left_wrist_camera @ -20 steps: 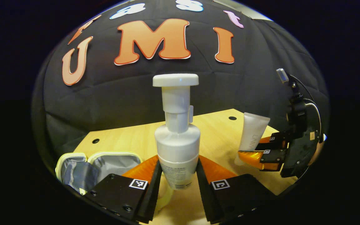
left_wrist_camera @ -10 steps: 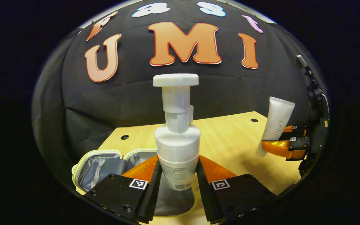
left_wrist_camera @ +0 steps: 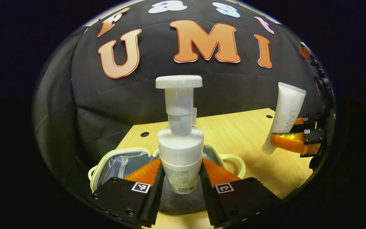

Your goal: First open the suitcase, pack the skin care products into it, and then close the suitcase.

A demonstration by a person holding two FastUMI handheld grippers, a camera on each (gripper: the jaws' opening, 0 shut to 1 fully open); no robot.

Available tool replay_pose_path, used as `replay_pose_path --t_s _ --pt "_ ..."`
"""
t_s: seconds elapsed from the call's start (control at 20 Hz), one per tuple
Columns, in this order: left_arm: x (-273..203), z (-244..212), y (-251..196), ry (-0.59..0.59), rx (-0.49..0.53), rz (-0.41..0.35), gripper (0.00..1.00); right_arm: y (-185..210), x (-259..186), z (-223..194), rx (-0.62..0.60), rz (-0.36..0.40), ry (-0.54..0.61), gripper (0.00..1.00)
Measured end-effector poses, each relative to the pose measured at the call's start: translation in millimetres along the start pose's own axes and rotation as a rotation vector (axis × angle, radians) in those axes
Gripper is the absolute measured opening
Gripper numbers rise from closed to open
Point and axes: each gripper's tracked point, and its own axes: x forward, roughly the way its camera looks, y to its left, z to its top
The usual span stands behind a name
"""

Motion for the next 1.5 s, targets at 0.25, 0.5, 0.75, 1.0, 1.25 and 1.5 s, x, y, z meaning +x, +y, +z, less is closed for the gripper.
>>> replay_pose_path --t_s 0.25,0.5,0.75,1.0,1.25,1.5 --pt "11.5 -27.2 16.8 0.099 0.003 -0.037 0.59 30.6 11.1 4.2 0.000 0.025 0.018 0.39" --pt "37.3 -65.8 22.7 0.236 -0.040 -0.096 0.60 49.3 27.7 1.3 0.030 0.021 0.054 0.45" --pt "59.6 -95.5 15.7 0.365 -0.068 -0.166 0.60 59.9 40.7 -6.2 0.064 0.014 0.093 0.45" --pt "69.4 -110.5 15.0 0.485 -0.057 -0.165 0.60 67.6 57.4 -14.3 0.086 0.005 0.131 0.39" --pt "79.7 -124.1 14.7 0.557 -0.077 -0.161 0.60 75.1 67.1 -21.0 0.122 0.017 0.168 0.45" --pt "89.7 -133.0 10.7 0.640 -0.075 -0.119 0.60 75.2 75.2 -28.1 0.158 0.023 0.205 0.45"
